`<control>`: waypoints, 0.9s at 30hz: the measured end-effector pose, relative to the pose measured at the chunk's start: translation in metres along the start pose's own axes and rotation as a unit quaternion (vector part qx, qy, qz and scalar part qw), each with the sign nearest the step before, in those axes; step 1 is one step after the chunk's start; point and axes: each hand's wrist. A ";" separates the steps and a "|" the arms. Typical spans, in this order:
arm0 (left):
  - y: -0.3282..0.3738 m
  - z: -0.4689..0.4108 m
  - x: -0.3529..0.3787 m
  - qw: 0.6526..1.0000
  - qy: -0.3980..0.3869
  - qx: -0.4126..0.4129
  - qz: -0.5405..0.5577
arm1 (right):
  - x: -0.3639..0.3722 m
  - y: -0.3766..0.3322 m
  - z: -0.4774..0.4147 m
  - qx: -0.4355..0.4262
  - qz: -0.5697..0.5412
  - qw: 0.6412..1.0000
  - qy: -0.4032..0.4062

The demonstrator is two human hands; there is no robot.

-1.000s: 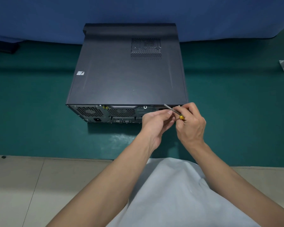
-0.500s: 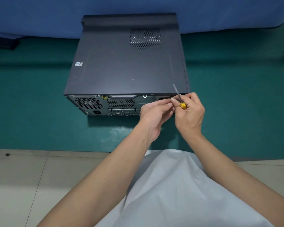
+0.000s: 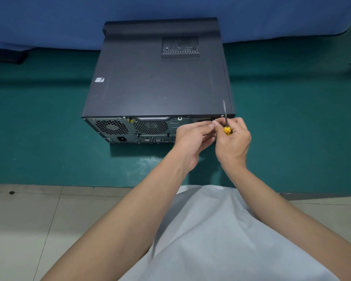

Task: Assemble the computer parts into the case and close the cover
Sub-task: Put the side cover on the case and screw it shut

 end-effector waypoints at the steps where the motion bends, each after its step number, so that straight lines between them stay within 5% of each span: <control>1: -0.001 0.000 0.000 1.000 0.001 0.000 -0.002 | -0.001 0.000 0.000 -0.006 0.007 1.000 -0.002; 16: -0.002 -0.005 0.003 1.000 0.004 0.017 0.009 | 0.001 -0.002 0.001 -0.136 0.119 0.983 0.031; 27: 0.018 -0.006 0.013 0.995 0.064 -0.064 0.036 | -0.006 -0.017 0.001 -0.022 0.212 0.977 -0.009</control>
Point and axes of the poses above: each hand's wrist, its own z-axis away from the middle knuckle, its own x-axis out of the palm, y = z × x, and after that the axes turned 3 degrees about -x, right-handed
